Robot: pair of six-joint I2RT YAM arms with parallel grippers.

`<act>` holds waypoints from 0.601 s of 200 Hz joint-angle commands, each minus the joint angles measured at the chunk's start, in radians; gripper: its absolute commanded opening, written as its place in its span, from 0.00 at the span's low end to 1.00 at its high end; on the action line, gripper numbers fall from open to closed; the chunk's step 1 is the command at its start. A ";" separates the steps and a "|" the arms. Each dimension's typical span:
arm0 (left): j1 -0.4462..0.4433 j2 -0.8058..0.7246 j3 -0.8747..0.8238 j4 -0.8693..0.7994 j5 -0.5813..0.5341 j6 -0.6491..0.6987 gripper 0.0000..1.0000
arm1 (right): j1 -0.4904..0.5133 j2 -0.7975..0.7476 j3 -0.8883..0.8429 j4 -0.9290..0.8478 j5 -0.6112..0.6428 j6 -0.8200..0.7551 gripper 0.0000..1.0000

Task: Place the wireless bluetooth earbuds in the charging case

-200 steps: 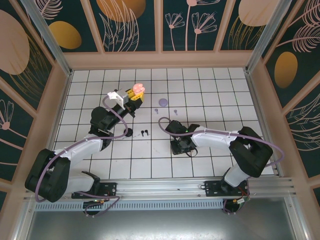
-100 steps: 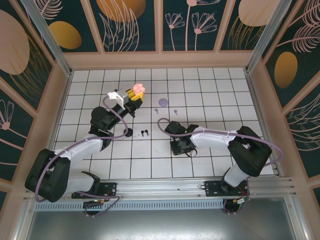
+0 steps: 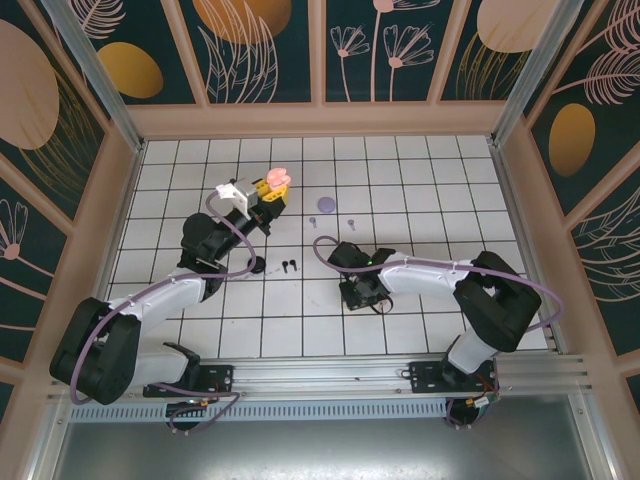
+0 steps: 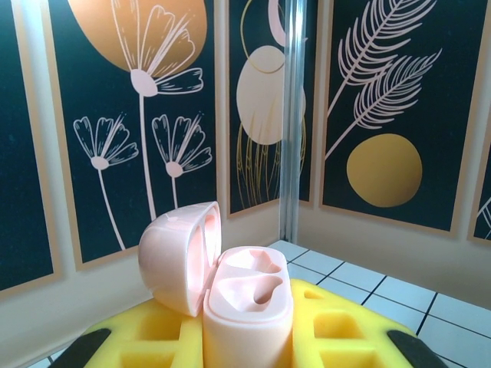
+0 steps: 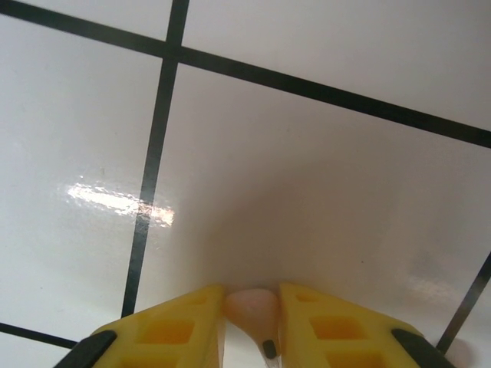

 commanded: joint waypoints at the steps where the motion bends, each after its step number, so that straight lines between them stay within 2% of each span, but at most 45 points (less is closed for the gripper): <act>1: -0.007 -0.028 0.003 0.004 0.028 0.024 0.00 | 0.006 0.019 0.010 -0.001 0.016 -0.006 0.20; 65: -0.008 -0.045 -0.003 -0.007 0.053 0.068 0.00 | -0.010 -0.122 0.086 -0.058 0.055 -0.001 0.17; 120: -0.055 -0.043 -0.036 0.032 0.049 0.183 0.00 | -0.049 -0.314 0.341 -0.069 0.109 -0.062 0.17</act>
